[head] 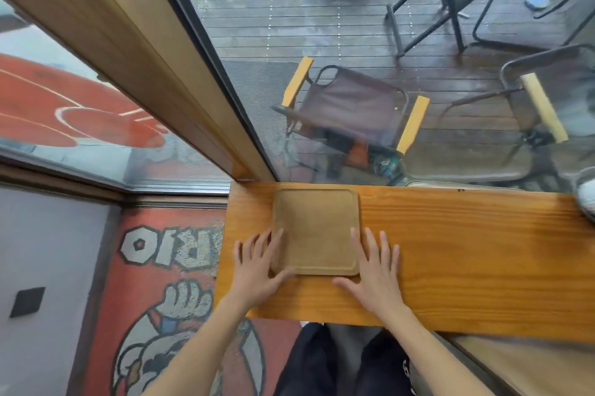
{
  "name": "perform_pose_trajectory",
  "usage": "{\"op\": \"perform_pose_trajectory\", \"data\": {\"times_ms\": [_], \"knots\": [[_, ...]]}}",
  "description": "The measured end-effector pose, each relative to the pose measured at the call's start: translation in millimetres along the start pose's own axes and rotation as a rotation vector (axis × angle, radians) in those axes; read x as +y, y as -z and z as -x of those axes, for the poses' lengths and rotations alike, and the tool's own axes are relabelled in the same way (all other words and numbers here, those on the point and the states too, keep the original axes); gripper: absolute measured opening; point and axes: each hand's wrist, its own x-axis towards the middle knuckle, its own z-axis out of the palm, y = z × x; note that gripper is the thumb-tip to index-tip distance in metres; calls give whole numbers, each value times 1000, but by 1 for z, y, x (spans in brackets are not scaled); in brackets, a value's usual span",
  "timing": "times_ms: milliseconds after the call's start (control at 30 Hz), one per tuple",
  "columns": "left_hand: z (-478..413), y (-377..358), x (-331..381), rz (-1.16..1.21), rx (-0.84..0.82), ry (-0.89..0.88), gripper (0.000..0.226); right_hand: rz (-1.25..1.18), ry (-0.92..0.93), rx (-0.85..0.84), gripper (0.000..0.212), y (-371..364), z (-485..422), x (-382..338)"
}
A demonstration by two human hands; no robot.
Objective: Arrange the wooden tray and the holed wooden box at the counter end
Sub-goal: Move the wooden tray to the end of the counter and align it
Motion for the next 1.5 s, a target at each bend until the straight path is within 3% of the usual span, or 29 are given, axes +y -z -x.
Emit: {"op": "perform_pose_trajectory", "data": {"times_ms": [100, 300, 767, 1500], "knots": [[3, -16, -20, -143, 23, -139, 88, 166, 153, -16, 96, -11, -1, 18], [-3, -33, -24, -199, 99, -173, 78, 169, 163, 100, 76, -27, -6, 25], [-6, -46, -31, -226, 161, -197, 76, 196, 155, 148, 77, -42, -9, 33], [-7, -39, -29, -236, 84, -173, 77, 215, 133, 138, 78, -40, -10, 29]]}}
